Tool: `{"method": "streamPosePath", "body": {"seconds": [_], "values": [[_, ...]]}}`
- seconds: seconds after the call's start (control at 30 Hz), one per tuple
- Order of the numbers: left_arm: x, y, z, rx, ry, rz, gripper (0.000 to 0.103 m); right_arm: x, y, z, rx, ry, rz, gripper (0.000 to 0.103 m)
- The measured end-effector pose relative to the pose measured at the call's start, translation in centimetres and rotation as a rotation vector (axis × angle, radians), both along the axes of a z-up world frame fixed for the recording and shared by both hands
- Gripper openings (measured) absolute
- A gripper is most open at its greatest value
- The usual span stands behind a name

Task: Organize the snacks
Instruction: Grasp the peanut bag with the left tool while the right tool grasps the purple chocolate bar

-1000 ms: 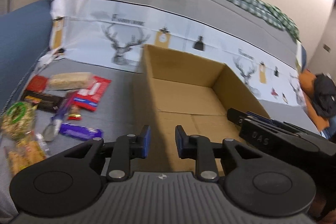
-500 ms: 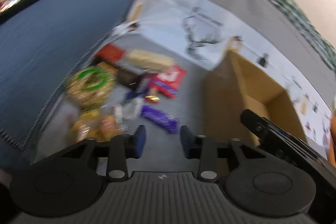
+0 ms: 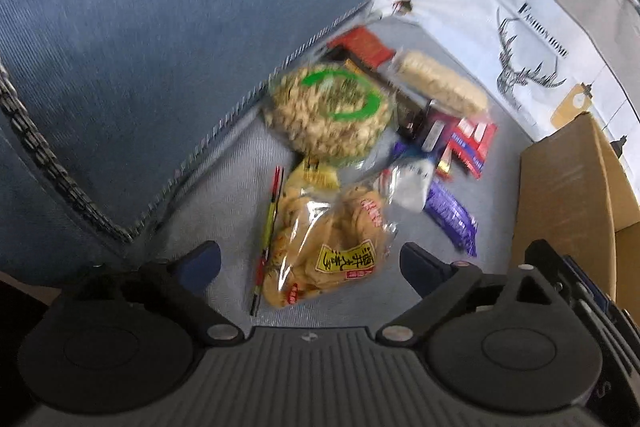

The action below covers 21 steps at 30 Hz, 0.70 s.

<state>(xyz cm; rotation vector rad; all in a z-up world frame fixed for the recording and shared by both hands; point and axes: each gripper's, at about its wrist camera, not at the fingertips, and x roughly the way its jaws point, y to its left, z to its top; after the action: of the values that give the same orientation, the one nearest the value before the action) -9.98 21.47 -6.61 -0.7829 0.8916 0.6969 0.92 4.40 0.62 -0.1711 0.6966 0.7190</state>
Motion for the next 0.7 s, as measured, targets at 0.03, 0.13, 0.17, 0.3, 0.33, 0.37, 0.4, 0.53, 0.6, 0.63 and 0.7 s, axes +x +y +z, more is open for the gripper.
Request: {"method": "streamPosePath", "body": {"seconds": [0.03, 0.13, 0.17, 0.3, 0.33, 0.37, 0.4, 0.53, 0.6, 0.63, 0.7], "values": [[0.1, 0.2, -0.5, -0.025, 0.012, 0.002, 0.097, 0.2, 0.3, -0.3, -0.012, 0.002, 0.002, 0.037], [0.1, 0.4, -0.9, -0.049, 0.023, 0.011, 0.085, 0.9, 1.0, -1.2, -0.036, 0.034, 0.01, 0.043], [0.1, 0.4, -0.8, -0.038, 0.012, 0.002, 0.075, 1.1, 1.2, -1.6, -0.044, 0.043, 0.005, 0.043], [0.3, 0.0, -0.4, -0.033, -0.012, -0.02, 0.064, 1.6, 2.6, -3.0, -0.076, 0.055, 0.022, 0.045], [0.3, -0.1, -0.3, -0.029, -0.013, -0.024, 0.063, 1.8, 3.0, -3.3, -0.09, 0.053, 0.028, 0.046], [0.2, 0.0, -0.2, -0.03, -0.014, -0.021, 0.063, 2.0, 3.4, -3.7, -0.102, 0.05, 0.029, 0.046], [0.2, 0.0, -0.3, -0.037, -0.014, -0.011, 0.063, 2.3, 3.9, -4.2, -0.116, 0.052, 0.027, 0.046], [-0.2, 0.3, -0.3, -0.048, -0.017, 0.004, 0.063, 3.8, 5.0, -5.9, -0.151, 0.078, 0.015, 0.05], [-0.4, 0.4, -0.3, -0.055, -0.018, 0.002, 0.063, 4.4, 5.6, -6.8, -0.165, 0.084, 0.011, 0.053], [-0.4, 0.4, -0.3, -0.055, -0.018, 0.002, 0.063, 4.6, 5.8, -7.1, -0.172, 0.08, 0.012, 0.055], [-0.4, 0.5, -0.4, -0.056, -0.017, 0.002, 0.063, 5.0, 6.5, -7.7, -0.186, 0.074, 0.037, 0.06]]}}
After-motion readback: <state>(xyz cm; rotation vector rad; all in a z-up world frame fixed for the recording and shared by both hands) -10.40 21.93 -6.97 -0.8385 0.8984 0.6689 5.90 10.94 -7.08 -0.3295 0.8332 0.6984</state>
